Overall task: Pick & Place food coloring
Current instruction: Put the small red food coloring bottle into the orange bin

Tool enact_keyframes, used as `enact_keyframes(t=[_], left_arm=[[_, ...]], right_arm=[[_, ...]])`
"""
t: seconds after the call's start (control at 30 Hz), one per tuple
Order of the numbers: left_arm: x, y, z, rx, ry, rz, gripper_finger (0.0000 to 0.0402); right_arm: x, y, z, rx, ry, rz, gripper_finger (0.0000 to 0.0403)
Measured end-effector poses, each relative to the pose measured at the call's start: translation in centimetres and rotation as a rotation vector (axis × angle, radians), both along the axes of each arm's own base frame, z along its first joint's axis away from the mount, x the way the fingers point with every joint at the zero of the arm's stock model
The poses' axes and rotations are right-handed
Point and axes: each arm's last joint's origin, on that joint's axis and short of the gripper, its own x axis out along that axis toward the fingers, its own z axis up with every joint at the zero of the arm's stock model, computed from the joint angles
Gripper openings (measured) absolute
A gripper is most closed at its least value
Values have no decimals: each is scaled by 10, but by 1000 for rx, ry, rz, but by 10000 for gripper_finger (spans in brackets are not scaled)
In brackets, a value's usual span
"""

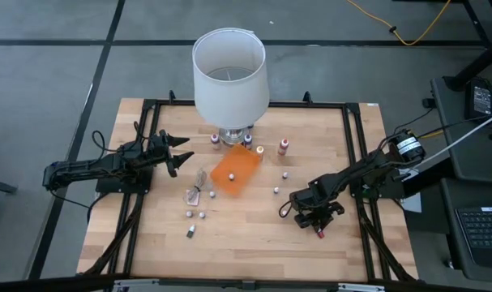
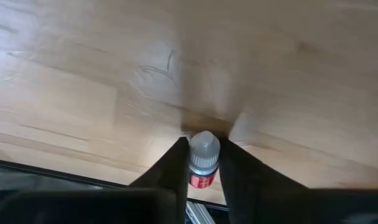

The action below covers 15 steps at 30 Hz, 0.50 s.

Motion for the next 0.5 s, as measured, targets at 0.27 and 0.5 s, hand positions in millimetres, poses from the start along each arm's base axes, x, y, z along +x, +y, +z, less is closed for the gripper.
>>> enact_keyframes(t=[0.27,0.5], left_arm=[[0,0,0,0,-1,0,294],[0,0,0,0,0,0,294]], right_arm=[[5,0,12,-75,-82,-12,62],[10,3,43,-225,-167,-4,62]])
